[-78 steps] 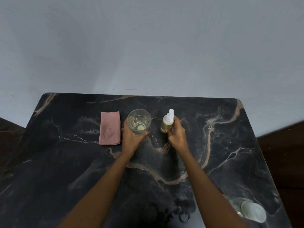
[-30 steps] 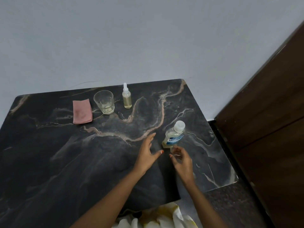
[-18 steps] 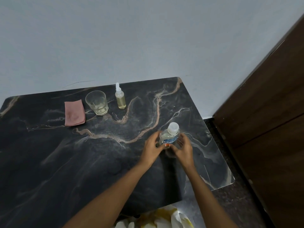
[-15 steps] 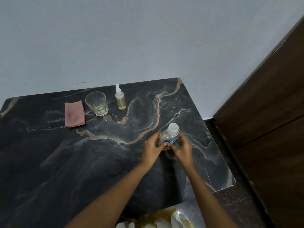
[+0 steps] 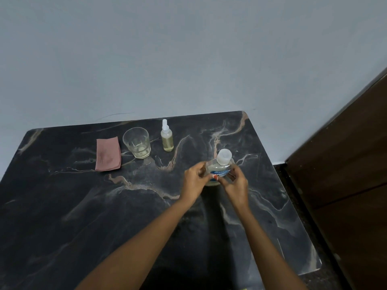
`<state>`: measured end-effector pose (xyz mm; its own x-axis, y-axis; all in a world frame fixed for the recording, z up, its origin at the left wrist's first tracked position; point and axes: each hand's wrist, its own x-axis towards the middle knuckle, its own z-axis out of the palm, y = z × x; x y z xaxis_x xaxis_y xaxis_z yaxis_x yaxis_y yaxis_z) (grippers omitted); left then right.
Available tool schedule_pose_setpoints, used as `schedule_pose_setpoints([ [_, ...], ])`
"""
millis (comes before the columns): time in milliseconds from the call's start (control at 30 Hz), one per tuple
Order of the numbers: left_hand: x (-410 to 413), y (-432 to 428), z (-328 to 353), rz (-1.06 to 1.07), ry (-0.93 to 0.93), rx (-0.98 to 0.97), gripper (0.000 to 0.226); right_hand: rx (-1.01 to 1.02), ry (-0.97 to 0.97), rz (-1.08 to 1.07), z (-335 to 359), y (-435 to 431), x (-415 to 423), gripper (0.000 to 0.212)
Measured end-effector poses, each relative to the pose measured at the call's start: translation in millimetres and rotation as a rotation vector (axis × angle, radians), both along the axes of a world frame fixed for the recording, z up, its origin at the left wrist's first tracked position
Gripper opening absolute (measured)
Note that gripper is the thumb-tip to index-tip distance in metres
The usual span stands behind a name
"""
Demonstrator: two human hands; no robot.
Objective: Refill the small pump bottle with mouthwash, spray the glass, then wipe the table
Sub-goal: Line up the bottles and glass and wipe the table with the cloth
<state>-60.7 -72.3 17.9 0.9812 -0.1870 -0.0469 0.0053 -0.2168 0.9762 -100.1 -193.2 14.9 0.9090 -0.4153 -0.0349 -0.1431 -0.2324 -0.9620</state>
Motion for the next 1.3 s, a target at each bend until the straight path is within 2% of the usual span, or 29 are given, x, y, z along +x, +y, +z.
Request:
schedule_pose_setpoints([
  [133, 32.1, 4.1, 2.7, 0.067, 0.066, -0.045, 0.032, 0.005, -0.013, -0.002, 5.2, 8.1, 35.4, 0.049],
  [633, 130.2, 4.4, 0.8, 0.134, 0.087, -0.052, 0.032, -0.055, 0.009, 0.068, -5.3, 8.6, 143.1, 0.047],
  [1300, 151.7, 5.4, -11.6, 0.164, 0.113, 0.015, 0.034, -0.108, 0.066, 0.11, -21.9, 8.6, 170.8, 0.05],
])
